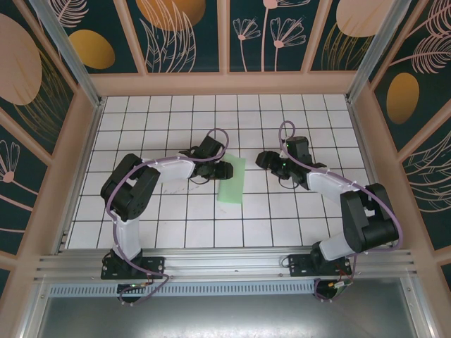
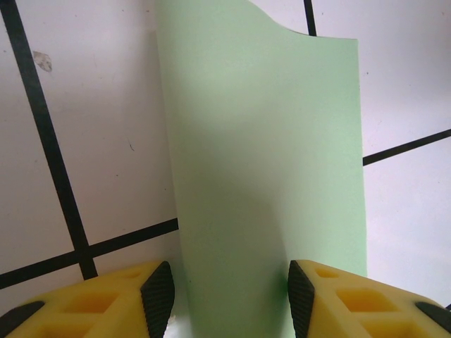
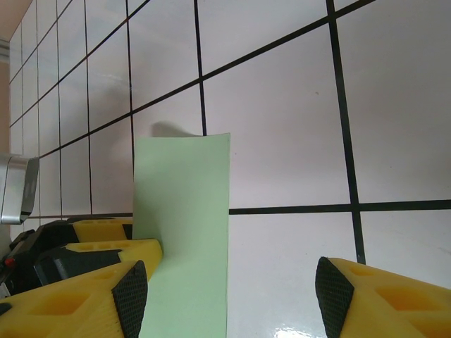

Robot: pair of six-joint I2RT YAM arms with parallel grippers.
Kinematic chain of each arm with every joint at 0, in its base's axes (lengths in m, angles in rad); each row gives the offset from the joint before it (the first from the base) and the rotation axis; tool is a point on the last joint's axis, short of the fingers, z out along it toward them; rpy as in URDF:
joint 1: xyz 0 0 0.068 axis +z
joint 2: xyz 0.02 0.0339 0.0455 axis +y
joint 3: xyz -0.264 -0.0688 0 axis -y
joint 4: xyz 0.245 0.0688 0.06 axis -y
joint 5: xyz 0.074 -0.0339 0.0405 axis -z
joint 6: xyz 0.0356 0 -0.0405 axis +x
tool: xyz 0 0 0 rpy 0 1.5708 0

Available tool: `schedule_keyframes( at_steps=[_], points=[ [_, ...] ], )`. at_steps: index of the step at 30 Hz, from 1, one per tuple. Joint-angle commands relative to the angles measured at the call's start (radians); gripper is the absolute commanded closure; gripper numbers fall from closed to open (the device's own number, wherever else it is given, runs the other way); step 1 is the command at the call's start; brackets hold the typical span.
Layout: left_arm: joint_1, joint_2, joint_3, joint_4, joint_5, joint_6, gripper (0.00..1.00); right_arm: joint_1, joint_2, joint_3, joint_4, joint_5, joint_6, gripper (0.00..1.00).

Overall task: Fold a paper plane with a square sheet of paper (fold left side to right side)
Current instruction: First fold in half a square sheet of paper at the center of the table.

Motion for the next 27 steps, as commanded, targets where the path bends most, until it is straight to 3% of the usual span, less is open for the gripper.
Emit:
schedule_keyframes(
  at_steps=[1, 27],
  points=[
    [-0.011, 0.076, -0.006, -0.017, -0.027, 0.021, 0.49, 0.008, 0.0, 0.017, 0.008, -0.016, -0.014, 0.33],
    [-0.011, 0.065, -0.016, -0.029, -0.046, 0.035, 0.52, 0.022, 0.018, 0.023, 0.007, -0.018, -0.018, 0.32]
  ],
)
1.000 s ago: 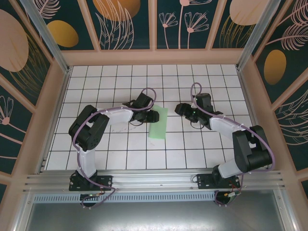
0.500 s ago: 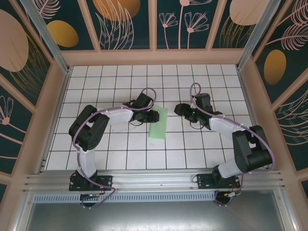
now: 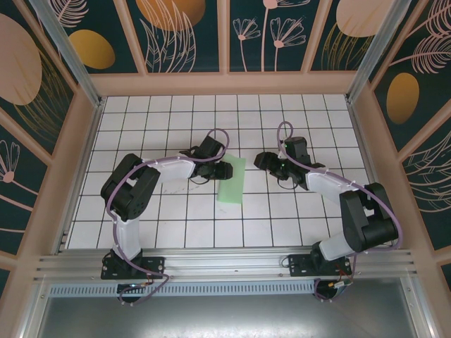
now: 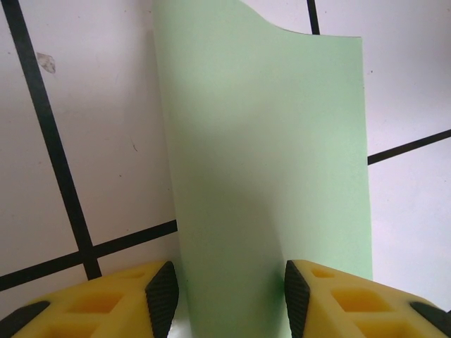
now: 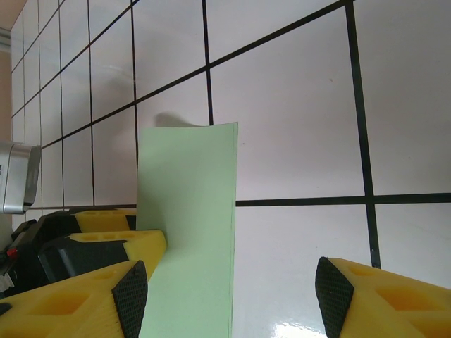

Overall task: Fold a paper plane with a square sheet of paper (fold left side to right side)
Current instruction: First fold in half a square sheet of paper at the center of the table.

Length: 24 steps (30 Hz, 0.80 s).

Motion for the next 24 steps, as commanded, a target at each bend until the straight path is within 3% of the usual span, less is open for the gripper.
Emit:
schedule_keyframes(
  at_steps=[1, 24],
  points=[
    [-0.008, 0.064, -0.017, -0.024, -0.034, 0.024, 0.52, 0.006, 0.012, 0.022, 0.007, -0.008, -0.016, 0.32],
    [-0.008, 0.075, -0.009, -0.021, -0.036, 0.01, 0.5, 0.017, 0.019, 0.038, 0.008, -0.02, -0.017, 0.33]
  ],
)
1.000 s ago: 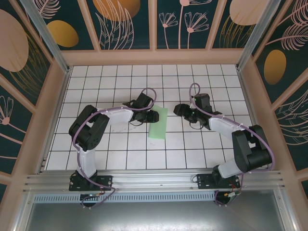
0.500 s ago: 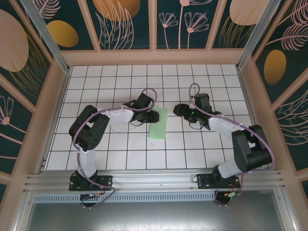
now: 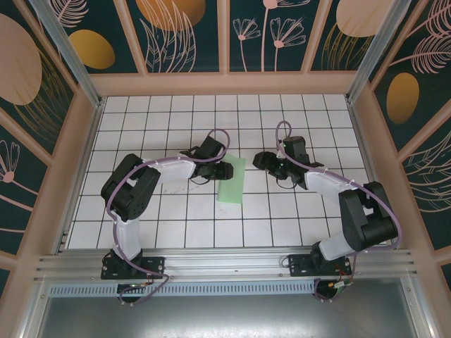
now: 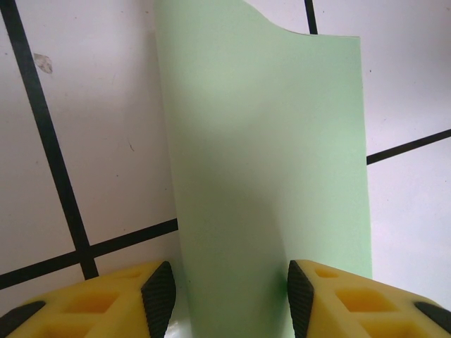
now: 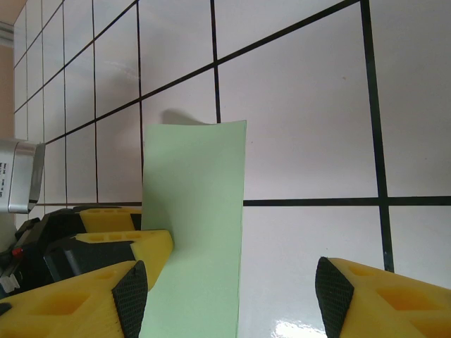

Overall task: Fold a paper plane with a square sheet of paper (fold left side to right side)
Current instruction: First fold in half a square sheet of paper at the center of the table, then hold the square sheet of paper at the center of the table.

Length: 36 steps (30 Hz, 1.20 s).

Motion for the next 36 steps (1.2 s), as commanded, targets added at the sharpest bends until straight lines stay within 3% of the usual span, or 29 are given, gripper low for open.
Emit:
schedule_keyframes(
  at_steps=[1, 14, 18, 24, 27, 36],
  points=[
    [-0.005, 0.076, -0.01, -0.02, -0.025, 0.009, 0.5, 0.009, 0.009, 0.026, 0.008, -0.015, -0.016, 0.32],
    [-0.005, 0.077, -0.009, -0.02, -0.026, 0.01, 0.5, 0.021, 0.029, 0.036, 0.014, -0.029, -0.013, 0.34],
    [-0.004, 0.076, -0.011, -0.02, -0.027, 0.01, 0.5, 0.041, 0.066, 0.048, 0.035, -0.066, -0.004, 0.47],
    [-0.005, 0.075, -0.013, -0.019, -0.027, 0.007, 0.5, 0.089, 0.159, 0.097, 0.039, -0.087, 0.004, 0.78],
    [-0.005, 0.076, -0.012, -0.019, -0.027, 0.007, 0.5, 0.102, 0.198, 0.118, 0.038, -0.087, 0.009, 0.89],
    [-0.005, 0.075, -0.014, -0.019, -0.029, 0.005, 0.5, 0.136, 0.296, 0.17, 0.017, -0.095, 0.003, 0.95]
  ],
)
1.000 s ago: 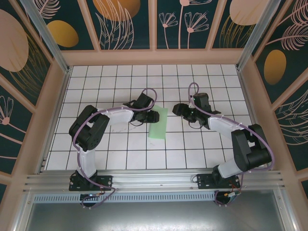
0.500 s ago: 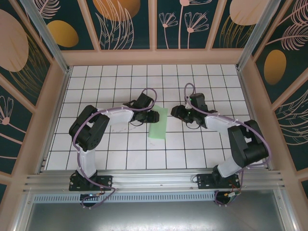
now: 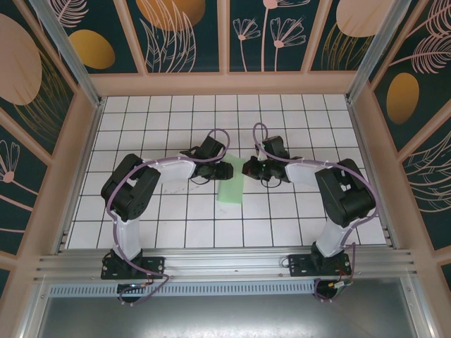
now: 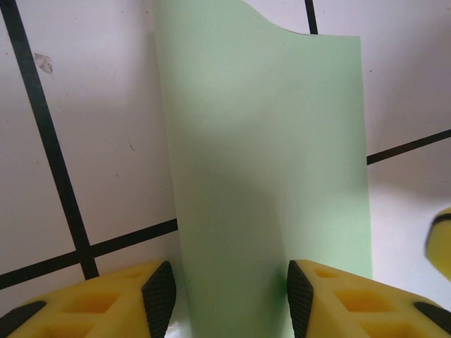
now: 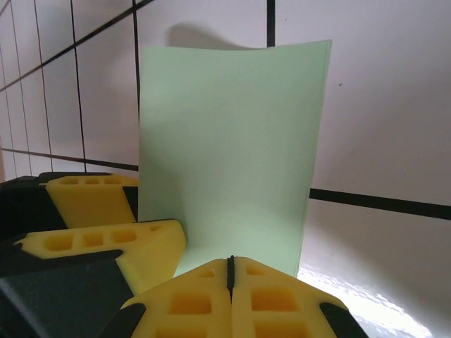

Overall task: Fold a paper plane with a square sheet of paper (fold left side to right side)
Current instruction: Hold the square sheet of paper at the center of the table, then first fold the square sheet of paper in half at the center of the table.

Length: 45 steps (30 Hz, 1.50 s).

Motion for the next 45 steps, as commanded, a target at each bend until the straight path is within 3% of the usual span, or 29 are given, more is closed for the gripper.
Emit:
schedule_keyframes(
  at_steps=[1, 18, 28, 31, 39, 45],
  points=[
    [-0.005, 0.075, -0.014, -0.018, -0.028, 0.004, 0.5, 0.016, 0.038, 0.037, -0.009, -0.014, -0.009, 0.95],
    [-0.005, 0.03, -0.016, -0.023, -0.053, 0.012, 0.5, 0.026, 0.114, 0.045, -0.118, 0.049, -0.044, 0.95],
    [0.002, -0.168, -0.016, -0.061, -0.146, 0.024, 0.36, 0.026, 0.135, 0.042, -0.137, 0.056, -0.048, 0.95],
    [0.002, -0.208, -0.036, -0.019, -0.092, 0.019, 0.4, 0.025, 0.135, 0.045, -0.142, 0.057, -0.049, 0.95],
    [0.0, -0.148, -0.102, 0.185, 0.235, -0.038, 0.59, 0.026, 0.135, 0.047, -0.146, 0.057, -0.053, 0.95],
    [-0.001, -0.085, -0.114, 0.191, 0.246, -0.042, 0.63, 0.025, 0.139, 0.05, -0.149, 0.057, -0.054, 0.95]
  ],
)
